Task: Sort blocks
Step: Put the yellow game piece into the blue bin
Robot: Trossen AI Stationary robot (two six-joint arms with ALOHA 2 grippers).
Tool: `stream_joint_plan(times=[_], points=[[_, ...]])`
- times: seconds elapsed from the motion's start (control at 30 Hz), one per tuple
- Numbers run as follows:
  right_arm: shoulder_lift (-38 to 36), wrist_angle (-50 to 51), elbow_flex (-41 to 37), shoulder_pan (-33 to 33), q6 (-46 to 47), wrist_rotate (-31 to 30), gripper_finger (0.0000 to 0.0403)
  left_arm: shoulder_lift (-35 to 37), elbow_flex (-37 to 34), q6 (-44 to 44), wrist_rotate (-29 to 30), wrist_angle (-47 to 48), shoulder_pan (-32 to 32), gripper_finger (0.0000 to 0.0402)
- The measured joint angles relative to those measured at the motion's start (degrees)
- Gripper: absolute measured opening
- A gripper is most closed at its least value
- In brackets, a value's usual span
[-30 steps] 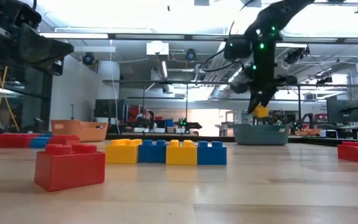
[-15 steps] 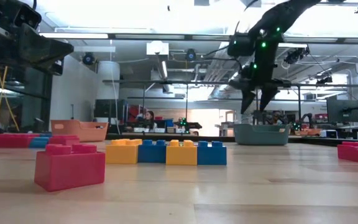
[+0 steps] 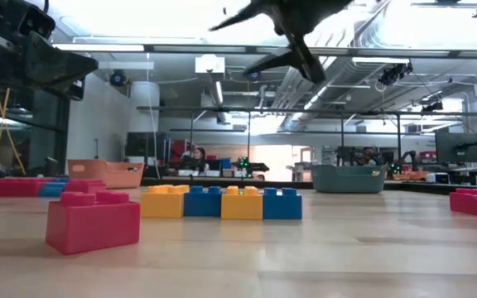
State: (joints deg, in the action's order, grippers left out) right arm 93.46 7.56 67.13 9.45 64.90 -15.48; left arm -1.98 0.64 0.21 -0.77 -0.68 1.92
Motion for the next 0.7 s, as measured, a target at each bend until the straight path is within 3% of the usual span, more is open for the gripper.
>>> stream_joint_plan(times=[0.2,0.4,0.7], points=[[15.1,9.3,14.9,7.2,5.6,1.5,0.0204,0.0,0.0,0.0,0.0,0.0,0.0,0.0000],[27.4,37.2,37.8,6.0,6.4,1.0,0.0204,0.0,0.0,0.0,0.0,0.0,0.0,0.0000],[41.8,53.1,57.7,5.2,17.6,2.3,0.0204,0.0,0.0,0.0,0.0,0.0,0.0,0.0000]])
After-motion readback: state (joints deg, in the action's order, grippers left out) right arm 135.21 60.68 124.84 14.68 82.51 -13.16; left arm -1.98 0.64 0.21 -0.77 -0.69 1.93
